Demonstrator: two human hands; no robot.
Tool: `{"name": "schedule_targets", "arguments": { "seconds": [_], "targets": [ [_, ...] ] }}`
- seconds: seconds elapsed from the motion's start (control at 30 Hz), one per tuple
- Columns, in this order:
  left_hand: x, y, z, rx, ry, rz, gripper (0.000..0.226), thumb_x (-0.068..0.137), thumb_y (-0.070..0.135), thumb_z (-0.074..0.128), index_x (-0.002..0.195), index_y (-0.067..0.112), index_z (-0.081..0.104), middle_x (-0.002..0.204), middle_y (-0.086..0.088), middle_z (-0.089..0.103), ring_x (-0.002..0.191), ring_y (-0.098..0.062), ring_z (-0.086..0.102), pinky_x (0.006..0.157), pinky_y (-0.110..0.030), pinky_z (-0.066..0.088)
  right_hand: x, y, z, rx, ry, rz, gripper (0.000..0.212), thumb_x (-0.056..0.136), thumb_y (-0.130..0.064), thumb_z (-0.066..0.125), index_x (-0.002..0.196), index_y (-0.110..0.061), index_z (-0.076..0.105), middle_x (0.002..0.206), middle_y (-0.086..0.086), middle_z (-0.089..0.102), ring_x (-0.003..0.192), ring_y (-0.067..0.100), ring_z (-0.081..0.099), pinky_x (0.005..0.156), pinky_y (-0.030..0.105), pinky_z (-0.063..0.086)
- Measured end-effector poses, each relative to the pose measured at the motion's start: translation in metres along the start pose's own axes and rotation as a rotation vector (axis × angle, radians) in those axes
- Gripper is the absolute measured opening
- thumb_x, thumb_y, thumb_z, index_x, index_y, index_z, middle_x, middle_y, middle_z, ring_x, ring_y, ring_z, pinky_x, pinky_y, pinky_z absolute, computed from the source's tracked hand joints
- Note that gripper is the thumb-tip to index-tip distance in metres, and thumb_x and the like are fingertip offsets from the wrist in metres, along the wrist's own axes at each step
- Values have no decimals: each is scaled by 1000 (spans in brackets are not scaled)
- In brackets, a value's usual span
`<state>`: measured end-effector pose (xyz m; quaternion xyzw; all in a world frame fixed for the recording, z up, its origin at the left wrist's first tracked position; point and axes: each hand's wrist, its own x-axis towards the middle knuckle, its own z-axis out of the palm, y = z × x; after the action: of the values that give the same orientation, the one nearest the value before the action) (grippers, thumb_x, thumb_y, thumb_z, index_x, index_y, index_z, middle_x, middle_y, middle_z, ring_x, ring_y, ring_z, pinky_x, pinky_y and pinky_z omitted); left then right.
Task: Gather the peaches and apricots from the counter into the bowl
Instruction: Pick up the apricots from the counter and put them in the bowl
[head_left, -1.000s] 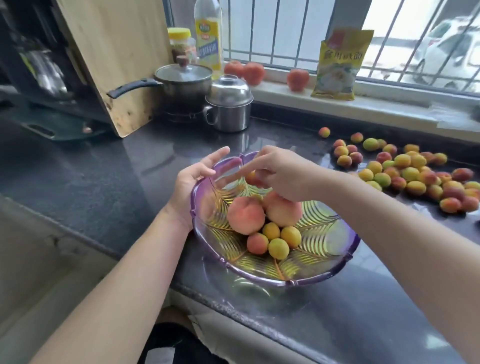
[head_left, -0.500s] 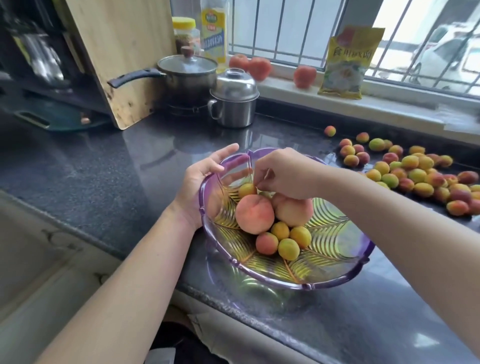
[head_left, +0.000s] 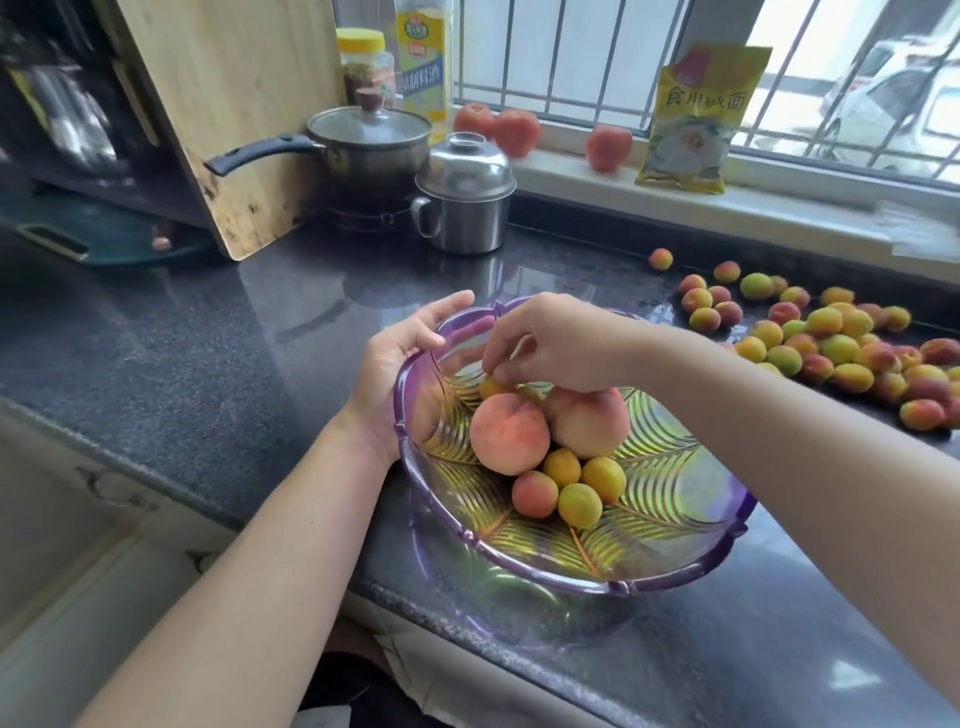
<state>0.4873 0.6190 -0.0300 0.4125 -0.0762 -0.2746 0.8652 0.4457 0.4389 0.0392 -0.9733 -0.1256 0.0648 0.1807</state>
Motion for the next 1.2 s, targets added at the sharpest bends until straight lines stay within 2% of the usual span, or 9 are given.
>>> {"name": "schedule_targets", "arguments": {
  "seconds": [0.13, 0.27, 0.43, 0.57, 0.63, 0.8, 0.87, 1.07, 1.2],
  "targets": [
    [6, 6, -2, -21, -37, -30, 65, 78, 13, 47, 141, 1, 60, 129, -27, 70, 116, -42, 69, 97, -51, 62, -10, 28, -34, 127, 284, 83, 8, 95, -26, 68, 95, -25, 76, 86, -12, 74, 83, 5, 69, 80, 29, 56],
    [43, 32, -4, 81, -104, -50, 57, 94, 16, 38, 146, 6, 58, 138, -22, 64, 130, -44, 62, 108, -61, 51, -22, 99, -70, 161, 654, 377, 15, 96, -16, 62, 95, -16, 76, 84, 0, 75, 81, 16, 71, 82, 36, 59],
    [82, 27, -4, 63, -314, -142, 68, 90, 20, 42, 157, 9, 47, 153, -21, 54, 147, -50, 46, 120, -71, 36, -16, 174, -60, -123, 517, 653, 31, 96, -10, 51, 117, -18, 72, 106, 6, 72, 72, 6, 60, 70, 26, 49],
    [96, 8, -10, 74, -513, -298, 74, 87, 11, 43, 161, 7, 43, 163, -27, 44, 150, -50, 42, 124, -68, 31, 23, 206, -58, -313, 449, 635, 40, 98, -18, 53, 137, -18, 59, 131, 15, 60, 116, 36, 58, 98, 43, 49],
    [100, 5, -15, 118, -601, -352, 79, 85, 9, 58, 162, 7, 42, 164, -29, 41, 153, -51, 36, 123, -64, 33, 46, 217, -59, -366, 419, 615, 43, 100, -25, 53, 142, -18, 53, 134, 17, 54, 122, 38, 54, 103, 46, 47],
    [100, 4, -14, 171, -616, -410, 77, 82, 3, 42, 159, -5, 39, 160, -32, 45, 150, -50, 42, 126, -63, 31, 77, 239, -51, -571, 215, 634, 24, 93, -12, 54, 113, -19, 64, 109, 11, 50, 90, 37, 58, 84, 50, 55],
    [100, 5, -13, 144, -649, -393, 78, 79, 5, 56, 155, -8, 45, 157, -34, 47, 148, -52, 44, 124, -63, 35, 76, 244, -50, -599, 217, 641, 19, 88, -6, 55, 99, -19, 63, 98, 8, 44, 81, 34, 52, 79, 52, 56],
    [95, 6, -9, 161, -630, -330, 84, 61, 15, 82, 140, -5, 63, 149, -33, 57, 138, -52, 55, 110, -59, 52, 49, 228, -58, -477, 366, 555, 16, 93, -16, 58, 107, -15, 65, 107, 12, 63, 101, 36, 60, 80, 37, 49],
    [82, 11, -3, 213, -513, -268, 75, 67, 3, 63, 142, -6, 61, 145, -32, 60, 137, -50, 57, 103, -53, 59, 18, 168, -69, 43, 661, 468, 27, 97, -27, 59, 122, -23, 69, 101, 6, 71, 93, 23, 65, 81, 34, 50]
  ]
}}
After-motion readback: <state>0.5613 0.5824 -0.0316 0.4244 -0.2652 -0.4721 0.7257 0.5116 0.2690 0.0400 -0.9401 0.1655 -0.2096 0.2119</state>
